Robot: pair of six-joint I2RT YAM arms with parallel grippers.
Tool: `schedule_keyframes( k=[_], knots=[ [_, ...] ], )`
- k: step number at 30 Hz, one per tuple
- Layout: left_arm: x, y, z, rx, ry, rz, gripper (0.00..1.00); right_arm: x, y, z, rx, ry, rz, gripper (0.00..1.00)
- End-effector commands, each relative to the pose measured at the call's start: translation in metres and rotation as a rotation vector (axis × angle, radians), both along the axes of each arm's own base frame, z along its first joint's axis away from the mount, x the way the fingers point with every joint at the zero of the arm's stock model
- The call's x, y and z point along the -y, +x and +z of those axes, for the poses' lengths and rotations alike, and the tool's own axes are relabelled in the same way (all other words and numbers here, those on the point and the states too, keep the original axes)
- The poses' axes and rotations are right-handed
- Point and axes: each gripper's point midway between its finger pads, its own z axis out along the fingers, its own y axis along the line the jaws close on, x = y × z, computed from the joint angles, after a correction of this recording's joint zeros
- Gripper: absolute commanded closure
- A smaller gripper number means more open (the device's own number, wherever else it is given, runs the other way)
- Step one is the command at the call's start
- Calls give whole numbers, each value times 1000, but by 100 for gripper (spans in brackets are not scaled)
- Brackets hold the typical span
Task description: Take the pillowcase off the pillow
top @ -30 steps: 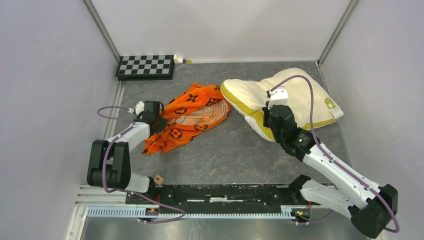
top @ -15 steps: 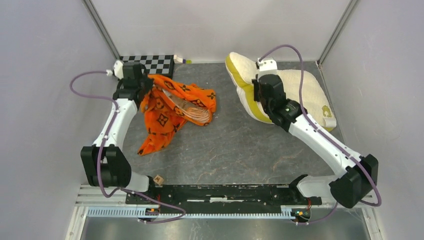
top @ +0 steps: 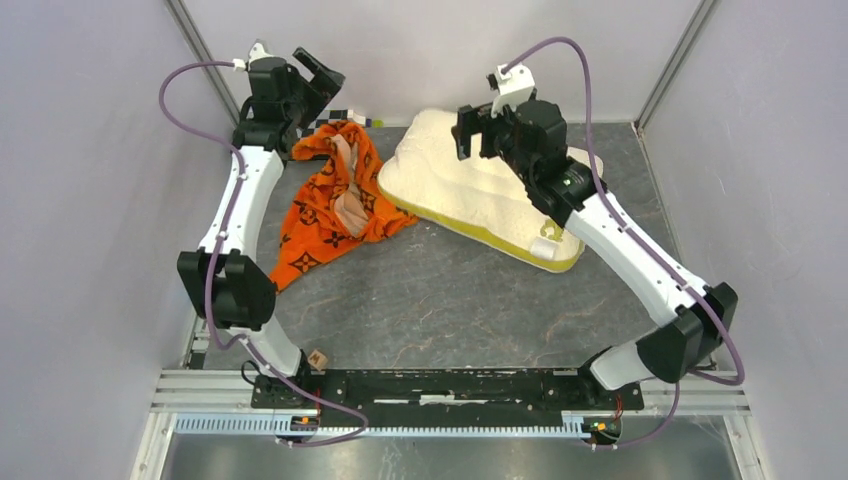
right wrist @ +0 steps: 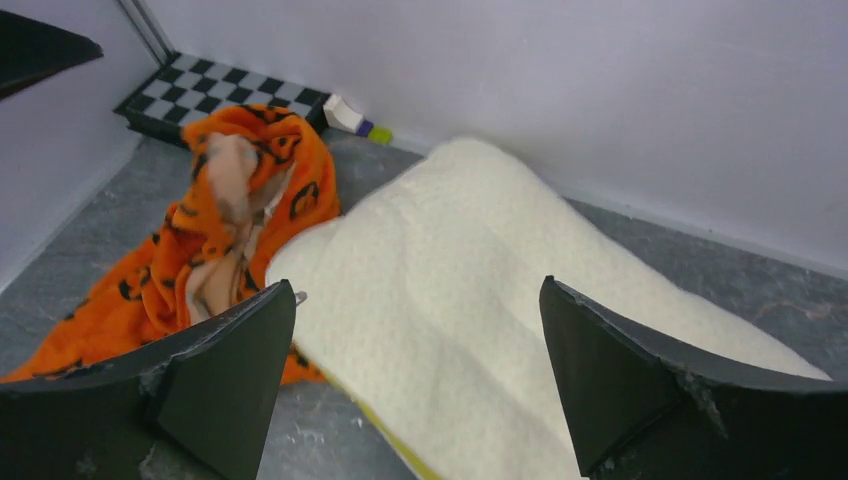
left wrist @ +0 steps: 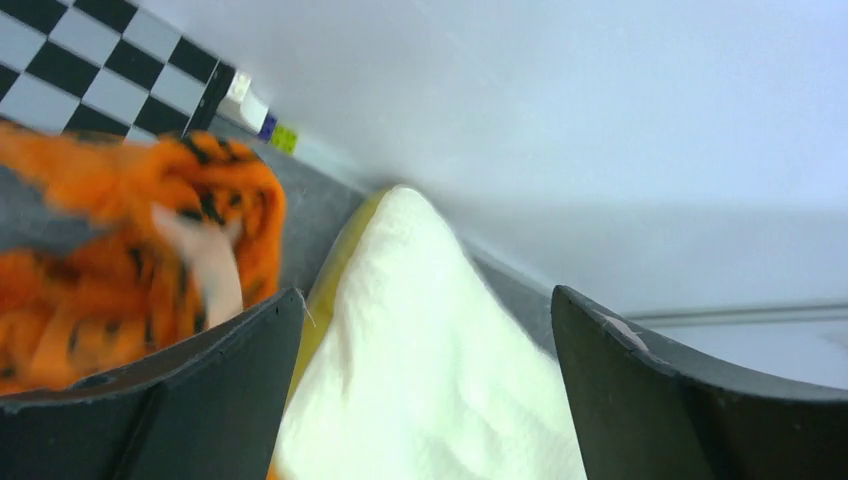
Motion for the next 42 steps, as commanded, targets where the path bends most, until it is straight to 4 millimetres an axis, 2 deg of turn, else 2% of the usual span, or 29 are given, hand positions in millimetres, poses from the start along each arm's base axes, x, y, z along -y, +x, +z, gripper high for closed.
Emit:
schedule_keyframes(
  k=[1,2,7,8,10,12,17,26,30,32,35,38,42],
  knots=[
    [1,-44,15,51,145,-80,0,22,-22,0,71,8,-5,2],
    [-1,-53,11,52,164,-80,0,31,-28,0,88,2,-25,2],
    [-8,-107,-5,109,227,-89,0,75,-56,-30,148,-45,-137,2],
    [-10,-118,-7,134,245,-84,0,85,-61,-46,162,-80,-158,2],
    [-15,-136,-21,153,266,-67,0,106,-72,-66,191,-86,-228,2],
    [-17,-153,-44,160,295,-74,0,129,-83,-86,203,-104,-307,2],
    [-32,-176,-96,159,375,-28,0,176,-93,-144,112,-174,-487,2],
    [-68,-203,-172,108,431,143,0,251,-109,-212,-5,-104,-679,2],
    [-84,-206,-197,85,533,193,0,280,-123,-245,7,-172,-749,2],
    [-95,-203,-219,6,623,205,0,288,-135,-266,42,-235,-754,2],
    [-96,-196,-240,-49,672,179,0,294,-147,-272,123,-247,-770,2],
    [-80,-186,-242,18,681,86,0,300,-155,-273,168,-237,-801,2],
    [-75,-172,-253,31,698,52,0,297,-159,-272,212,-215,-776,2]
  ],
)
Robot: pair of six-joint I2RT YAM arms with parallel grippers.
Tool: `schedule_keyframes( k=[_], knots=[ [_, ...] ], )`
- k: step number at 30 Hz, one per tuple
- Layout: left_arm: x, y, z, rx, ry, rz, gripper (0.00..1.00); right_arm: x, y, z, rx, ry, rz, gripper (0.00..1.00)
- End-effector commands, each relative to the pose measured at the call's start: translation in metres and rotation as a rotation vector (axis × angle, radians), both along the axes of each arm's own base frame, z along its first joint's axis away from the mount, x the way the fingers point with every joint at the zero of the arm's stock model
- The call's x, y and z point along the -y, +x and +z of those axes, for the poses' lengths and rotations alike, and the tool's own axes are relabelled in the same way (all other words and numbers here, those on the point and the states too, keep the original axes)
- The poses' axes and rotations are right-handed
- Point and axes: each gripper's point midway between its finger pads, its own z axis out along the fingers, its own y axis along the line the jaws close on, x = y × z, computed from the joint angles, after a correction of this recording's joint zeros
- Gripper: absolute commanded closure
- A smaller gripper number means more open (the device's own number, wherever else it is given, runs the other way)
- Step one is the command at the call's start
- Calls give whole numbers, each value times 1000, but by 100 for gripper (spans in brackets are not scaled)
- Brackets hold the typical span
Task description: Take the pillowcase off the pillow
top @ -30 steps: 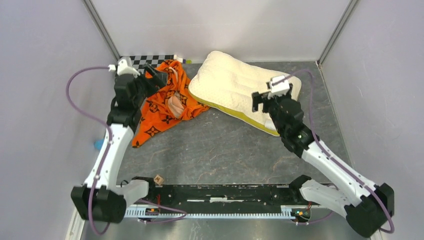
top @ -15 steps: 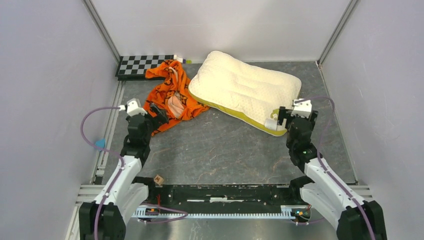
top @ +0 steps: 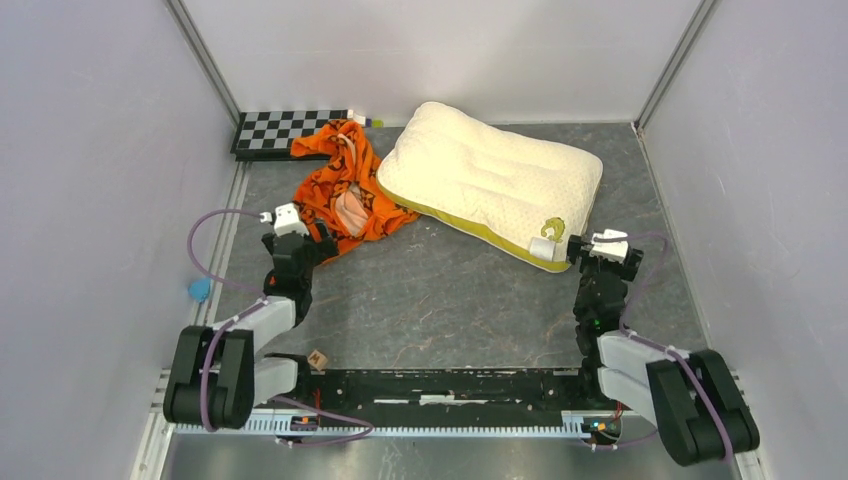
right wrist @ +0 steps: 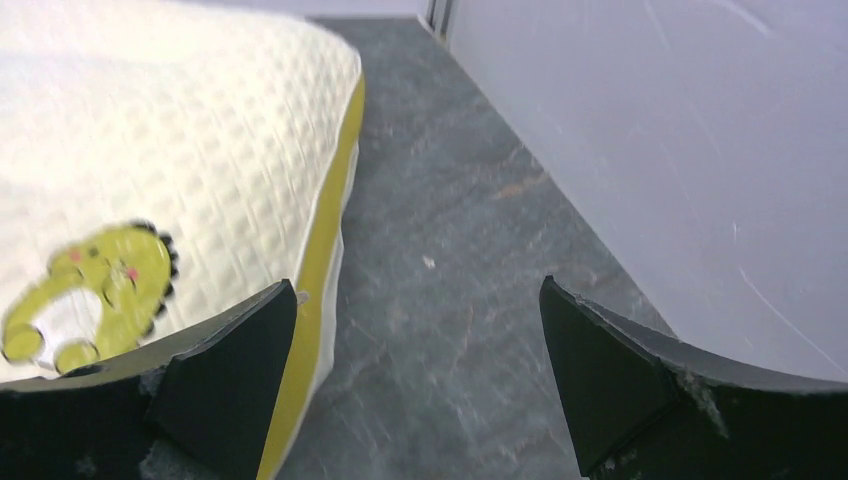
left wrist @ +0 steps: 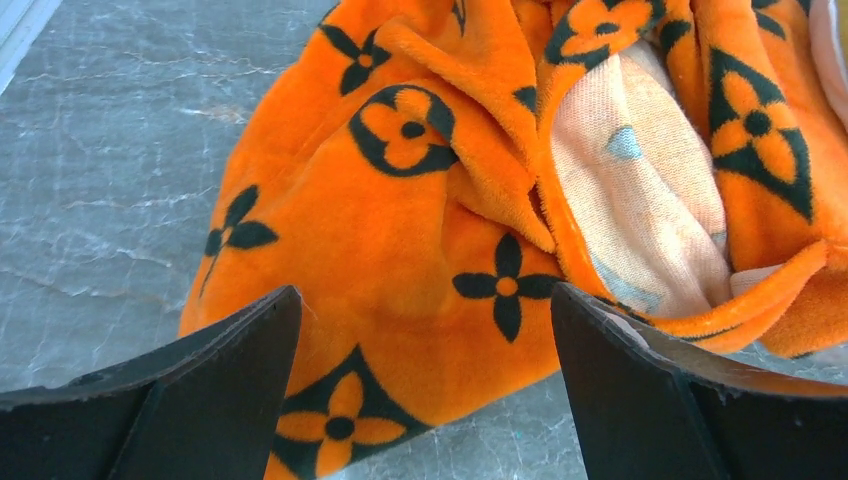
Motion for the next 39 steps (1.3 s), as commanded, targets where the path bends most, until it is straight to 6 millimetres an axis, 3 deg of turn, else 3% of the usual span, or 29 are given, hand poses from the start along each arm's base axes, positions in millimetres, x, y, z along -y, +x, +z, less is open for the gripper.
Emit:
schedule_keyframes(
  k=[1,9,11,13,18,22,23,24,39],
  knots=[
    [2,29,24,120,70,-52,0,7,-29,-14,67,-23,7,2],
    [-6,38,26,122,152,-33,6,-10,-3,-36,-55,-62,112,3],
    [-3,41,24,106,158,-61,9,-8,-6,-29,-18,-71,106,7],
    [-3,42,24,108,157,-60,9,-9,-6,-33,-37,-65,108,2],
    [-3,40,25,123,171,-70,10,-9,-5,-31,-30,-65,106,2],
    [14,42,15,230,197,-177,6,-14,-7,-27,-15,-89,143,2],
    [14,44,17,213,196,-179,4,-15,-5,-31,-32,-86,146,2],
    [11,43,6,140,191,-165,3,-16,-4,-33,-41,-83,148,2],
    [7,45,9,168,190,-133,0,-15,-5,-31,-32,-84,148,2]
  ],
)
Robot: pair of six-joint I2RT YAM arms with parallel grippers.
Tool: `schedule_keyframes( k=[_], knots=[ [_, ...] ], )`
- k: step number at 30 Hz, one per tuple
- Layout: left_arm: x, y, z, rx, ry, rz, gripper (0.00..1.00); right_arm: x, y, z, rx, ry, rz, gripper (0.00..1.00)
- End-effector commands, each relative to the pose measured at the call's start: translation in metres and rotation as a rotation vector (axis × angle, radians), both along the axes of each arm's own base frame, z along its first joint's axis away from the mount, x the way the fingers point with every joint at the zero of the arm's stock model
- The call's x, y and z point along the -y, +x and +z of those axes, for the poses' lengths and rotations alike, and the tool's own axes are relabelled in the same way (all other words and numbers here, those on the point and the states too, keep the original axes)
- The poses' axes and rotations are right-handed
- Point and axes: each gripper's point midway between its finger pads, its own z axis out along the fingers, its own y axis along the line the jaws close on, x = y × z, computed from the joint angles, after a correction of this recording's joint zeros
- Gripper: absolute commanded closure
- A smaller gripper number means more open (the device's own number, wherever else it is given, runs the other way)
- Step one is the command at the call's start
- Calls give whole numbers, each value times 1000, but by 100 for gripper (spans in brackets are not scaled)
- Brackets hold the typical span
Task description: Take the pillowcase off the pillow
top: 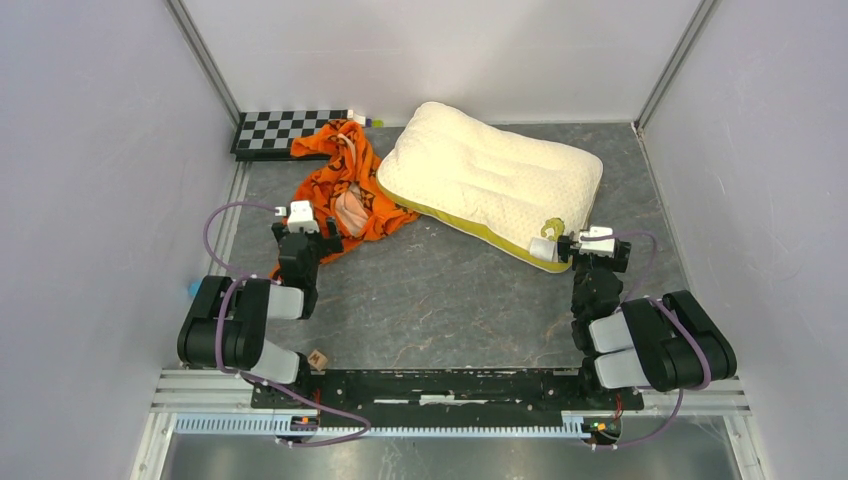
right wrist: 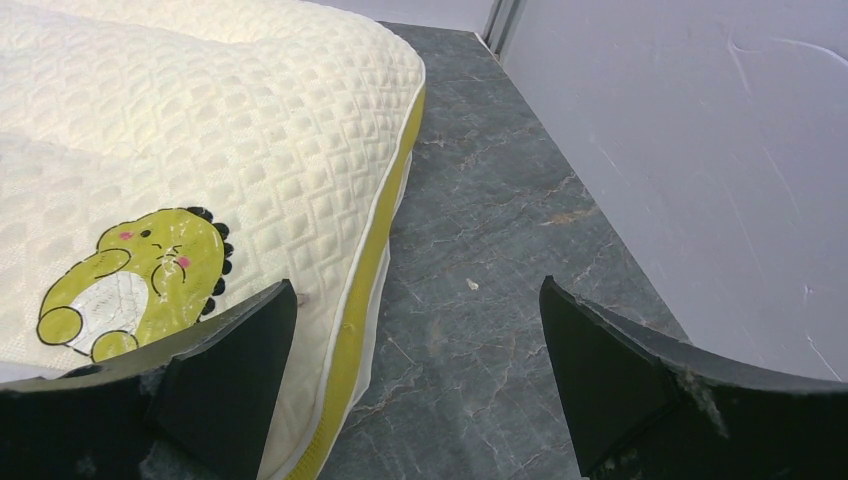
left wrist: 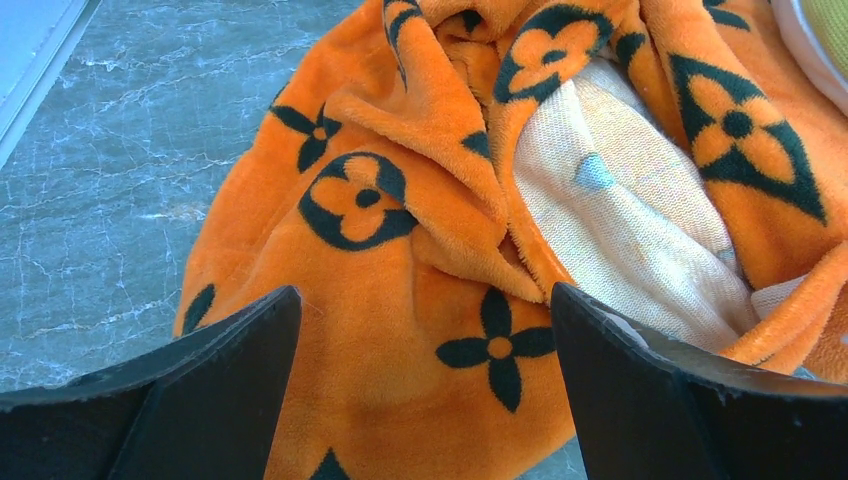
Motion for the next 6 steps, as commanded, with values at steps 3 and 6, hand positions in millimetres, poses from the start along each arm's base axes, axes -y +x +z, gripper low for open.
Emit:
schedule_keyframes(
  k=[3,6],
  knots=[
    [-4,9,18,64,40,3,0,3,-30,-24,-60,-24,16,2],
    [-4,8,18,65,40,1,0,4,-30,-24,-59,-24,15,2]
  ],
)
